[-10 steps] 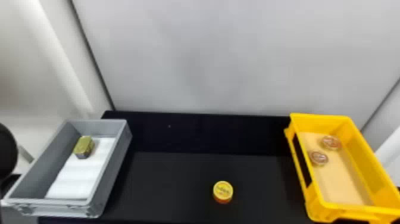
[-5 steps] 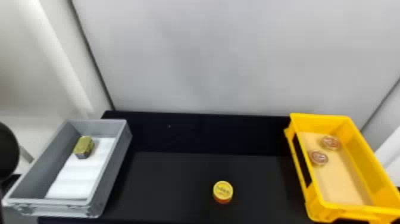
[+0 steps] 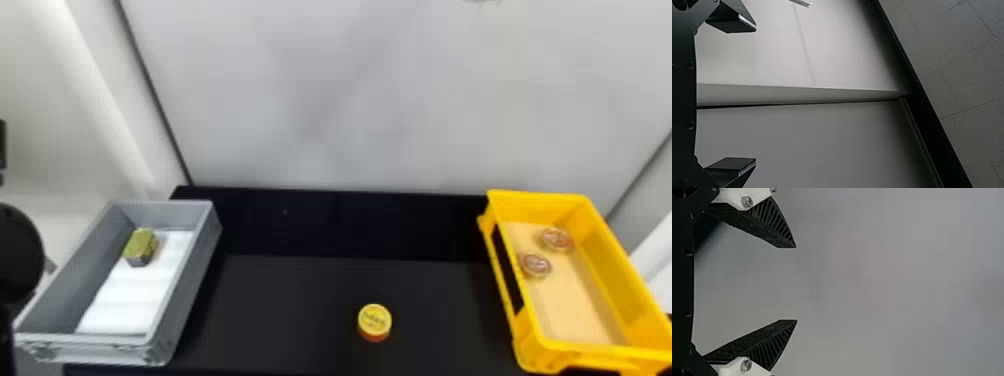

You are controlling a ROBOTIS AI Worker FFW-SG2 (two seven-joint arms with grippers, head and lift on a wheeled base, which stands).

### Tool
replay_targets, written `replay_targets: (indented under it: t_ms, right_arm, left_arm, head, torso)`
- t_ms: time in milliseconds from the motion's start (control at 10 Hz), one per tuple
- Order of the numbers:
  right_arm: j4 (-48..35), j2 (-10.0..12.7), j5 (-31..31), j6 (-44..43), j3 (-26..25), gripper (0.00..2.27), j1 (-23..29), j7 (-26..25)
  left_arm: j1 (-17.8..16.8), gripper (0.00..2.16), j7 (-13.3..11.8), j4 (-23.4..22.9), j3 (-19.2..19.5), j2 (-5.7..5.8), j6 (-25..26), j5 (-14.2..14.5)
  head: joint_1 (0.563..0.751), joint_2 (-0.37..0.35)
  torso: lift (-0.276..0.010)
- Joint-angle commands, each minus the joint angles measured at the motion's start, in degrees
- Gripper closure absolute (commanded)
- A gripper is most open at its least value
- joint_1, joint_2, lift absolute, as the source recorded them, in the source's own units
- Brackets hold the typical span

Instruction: Pick up the round yellow can and place it in the yellow rectangular box

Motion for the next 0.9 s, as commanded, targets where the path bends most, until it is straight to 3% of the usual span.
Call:
replay_targets:
  t_ms: [0,200,300,500,800]
  right_arm:
    - [4.9,4.6,27.1,-6.3,5.9,0.11,7.3,14.4]
    - [9.2,5.4,27.6,-9.0,11.3,0.11,12.3,14.7]
    - [10.0,5.9,26.9,-9.3,10.7,0.11,15.2,14.0]
    - [13.6,7.4,25.2,-9.8,7.4,0.11,20.3,11.1]
    - [19.4,10.6,22.1,-18.3,0.6,0.09,27.6,10.9]
  left_arm:
    - [-0.1,0.09,0.1,0.5,-1.2,-0.55,-0.1,0.2]
    - [0.2,0.09,0.0,1.0,-2.0,-0.99,-0.3,0.6]
    - [0.3,0.09,0.0,1.1,-2.5,-1.17,-0.3,0.8]
    - [0.9,0.09,0.0,1.3,-2.5,-1.78,-0.6,1.2]
    - [1.4,0.09,0.0,1.5,-2.5,-1.96,-0.8,1.5]
  head:
    - [0.694,0.054]
    - [0.694,0.054]
    - [0.694,0.054]
    - [0.694,0.054]
    - [0.694,0.054]
  torso:
    - [-0.003]
    - [-0.003]
    - [-0.003]
    - [-0.003]
    - [-0.003]
